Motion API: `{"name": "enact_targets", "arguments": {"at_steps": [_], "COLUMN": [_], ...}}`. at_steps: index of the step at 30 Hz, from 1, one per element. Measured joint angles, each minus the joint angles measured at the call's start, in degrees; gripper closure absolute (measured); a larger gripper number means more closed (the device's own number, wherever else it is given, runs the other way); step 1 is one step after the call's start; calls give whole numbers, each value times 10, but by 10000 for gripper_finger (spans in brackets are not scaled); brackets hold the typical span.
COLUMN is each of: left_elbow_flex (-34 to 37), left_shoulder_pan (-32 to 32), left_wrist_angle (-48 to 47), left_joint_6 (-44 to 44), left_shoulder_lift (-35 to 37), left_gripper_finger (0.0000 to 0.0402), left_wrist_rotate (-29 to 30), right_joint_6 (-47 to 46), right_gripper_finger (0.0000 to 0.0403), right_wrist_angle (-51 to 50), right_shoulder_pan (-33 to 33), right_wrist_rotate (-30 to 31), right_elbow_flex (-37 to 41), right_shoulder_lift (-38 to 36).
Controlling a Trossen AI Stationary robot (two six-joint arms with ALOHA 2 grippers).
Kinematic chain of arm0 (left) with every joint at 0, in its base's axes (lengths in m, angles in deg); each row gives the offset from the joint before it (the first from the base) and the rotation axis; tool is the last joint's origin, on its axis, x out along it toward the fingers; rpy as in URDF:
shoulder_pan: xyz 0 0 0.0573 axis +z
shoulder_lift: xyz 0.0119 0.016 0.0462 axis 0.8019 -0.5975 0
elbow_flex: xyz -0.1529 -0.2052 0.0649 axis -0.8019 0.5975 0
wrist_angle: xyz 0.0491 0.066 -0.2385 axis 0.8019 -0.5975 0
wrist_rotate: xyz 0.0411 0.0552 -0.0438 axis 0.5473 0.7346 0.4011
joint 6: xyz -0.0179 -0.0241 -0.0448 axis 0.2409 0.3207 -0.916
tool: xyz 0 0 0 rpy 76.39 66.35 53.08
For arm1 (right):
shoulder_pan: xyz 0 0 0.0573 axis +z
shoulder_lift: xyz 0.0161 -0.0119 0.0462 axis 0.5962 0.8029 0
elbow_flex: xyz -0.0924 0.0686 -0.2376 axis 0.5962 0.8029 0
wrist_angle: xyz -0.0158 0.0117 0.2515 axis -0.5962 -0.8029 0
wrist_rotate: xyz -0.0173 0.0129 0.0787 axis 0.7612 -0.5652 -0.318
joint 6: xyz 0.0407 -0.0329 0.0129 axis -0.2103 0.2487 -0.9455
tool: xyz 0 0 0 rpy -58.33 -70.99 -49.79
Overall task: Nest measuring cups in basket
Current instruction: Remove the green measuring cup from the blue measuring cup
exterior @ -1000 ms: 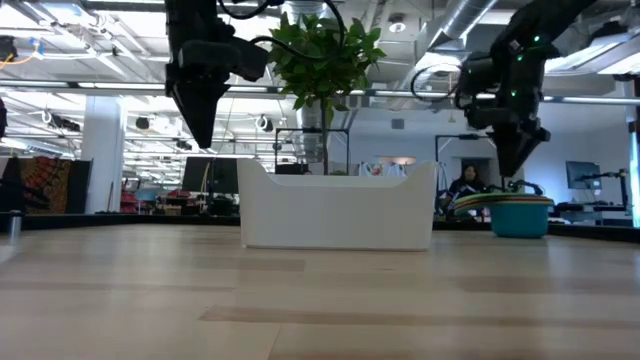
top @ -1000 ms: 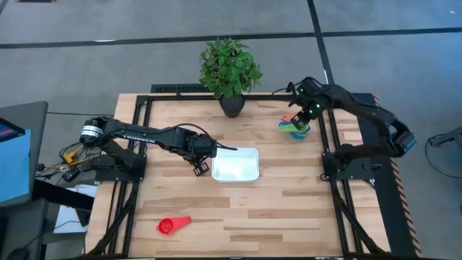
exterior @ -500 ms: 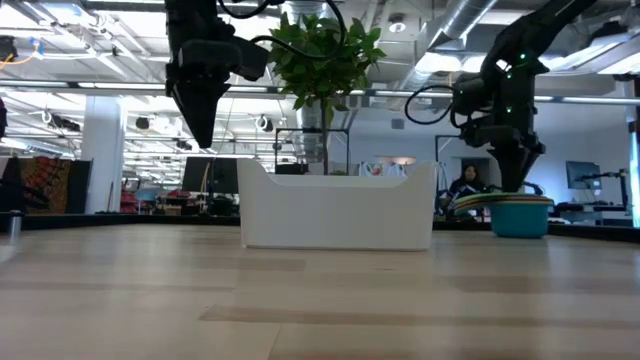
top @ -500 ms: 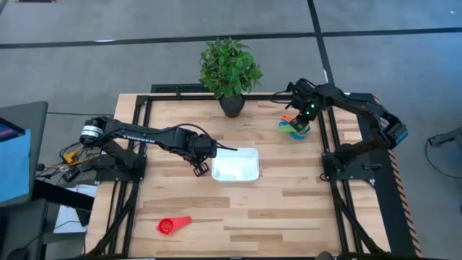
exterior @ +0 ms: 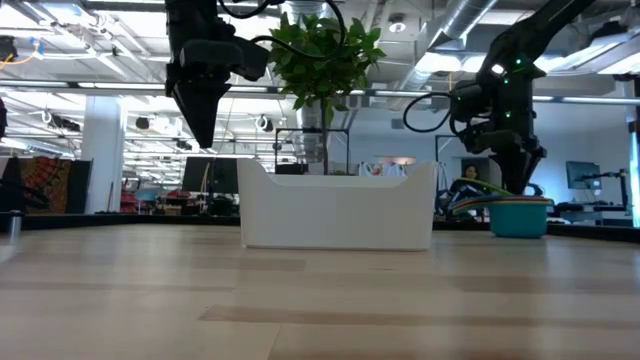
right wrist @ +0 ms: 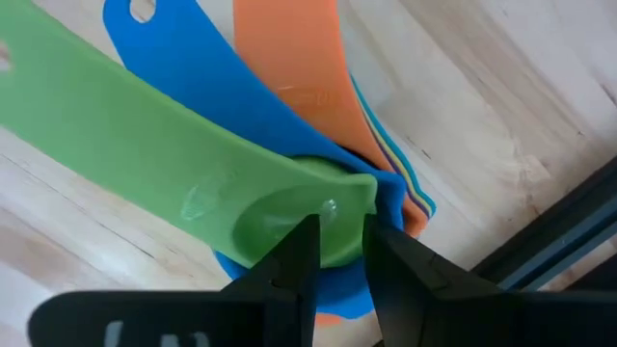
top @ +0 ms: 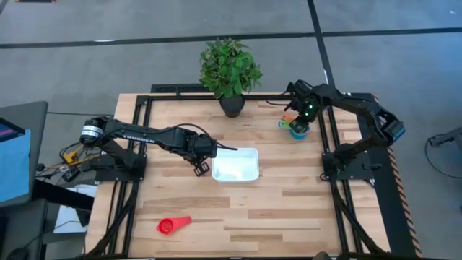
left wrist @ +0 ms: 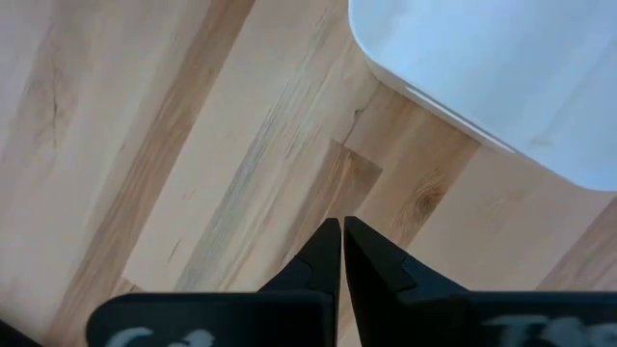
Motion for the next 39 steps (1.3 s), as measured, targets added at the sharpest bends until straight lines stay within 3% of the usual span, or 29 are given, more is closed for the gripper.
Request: {"name": "enact_targets", "arguments": {"at_steps": [8,16,20,24,30,36,39], "left_elbow_flex": [0,0,0,0,0,0,0], "left_shoulder_pan": [0,0,0,6,15,15,15], "left_wrist_angle": [0,0,0,0,0,0,0], "left_joint_6": [0,-5,2,6,6,-4,-5], "left_shoulder_lift": [0,0,0,0,0,0,0], "left_gripper_finger": [395,395,395,395,395,395,395], "left_wrist_rotate": [0,0,0,-2,-7,-10,-10], "right_joint_6": [0,30,70,123,272,289,281], "right_gripper_finger": [297,290,271,225,118,25,7], "right_wrist_angle": [-4,-6,2,18,52,110,121], "right_shoulder_pan": [0,0,3,30,94,130,131], "right_wrist_rotate": [0,0,-52,-92,-85,-57,-42], "right_elbow_flex": [0,-1,-1,-1,-1,-1,-1], "right_shoulder_lift": [-3,-59,-85,-99,-114,-103,-82]}}
